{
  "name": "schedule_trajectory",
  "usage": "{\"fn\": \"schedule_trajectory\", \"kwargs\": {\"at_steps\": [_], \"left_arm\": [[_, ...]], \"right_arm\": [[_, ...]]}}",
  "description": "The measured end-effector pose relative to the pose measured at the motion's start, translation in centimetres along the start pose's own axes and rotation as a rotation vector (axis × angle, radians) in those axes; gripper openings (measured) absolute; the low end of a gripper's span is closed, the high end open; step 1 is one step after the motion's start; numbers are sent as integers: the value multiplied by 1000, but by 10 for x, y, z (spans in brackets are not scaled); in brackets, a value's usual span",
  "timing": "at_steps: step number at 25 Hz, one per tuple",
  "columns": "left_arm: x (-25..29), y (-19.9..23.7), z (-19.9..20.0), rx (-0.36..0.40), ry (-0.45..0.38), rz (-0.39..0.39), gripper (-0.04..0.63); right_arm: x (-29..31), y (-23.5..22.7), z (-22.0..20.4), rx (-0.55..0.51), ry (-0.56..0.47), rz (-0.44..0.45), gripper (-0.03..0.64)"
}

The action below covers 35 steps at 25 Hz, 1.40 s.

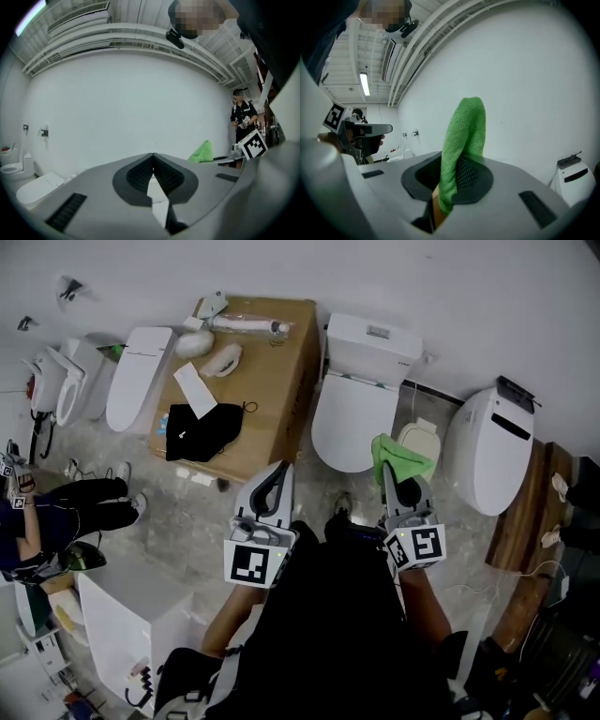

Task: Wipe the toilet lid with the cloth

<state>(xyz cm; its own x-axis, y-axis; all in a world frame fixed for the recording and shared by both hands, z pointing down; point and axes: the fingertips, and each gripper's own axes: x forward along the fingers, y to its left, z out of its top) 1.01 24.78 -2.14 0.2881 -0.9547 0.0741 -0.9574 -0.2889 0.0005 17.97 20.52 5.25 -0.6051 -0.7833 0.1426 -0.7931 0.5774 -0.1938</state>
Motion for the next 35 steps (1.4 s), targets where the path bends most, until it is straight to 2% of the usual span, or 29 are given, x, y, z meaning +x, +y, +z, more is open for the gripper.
{"fn": "schedule_trajectory", "kwargs": {"at_steps": [9,14,21,28,35], "left_arm": [[42,7,-12,19,47,31,6],[74,33,-27,9,60,24,6],[141,82,-54,-16,99,-30,6],[188,115,-78,-35,146,-71,6],[237,145,-119,-39,178,-97,6]], "right_arm": [[58,-47,-18,-6,57,42,50],[102,-65,-37,-3,101,25,51],[184,-94,-76,13,199,-24,50],[250,-119,-124,18,297,-29,51],[314,-158,-206,67,424,-68,51]]}}
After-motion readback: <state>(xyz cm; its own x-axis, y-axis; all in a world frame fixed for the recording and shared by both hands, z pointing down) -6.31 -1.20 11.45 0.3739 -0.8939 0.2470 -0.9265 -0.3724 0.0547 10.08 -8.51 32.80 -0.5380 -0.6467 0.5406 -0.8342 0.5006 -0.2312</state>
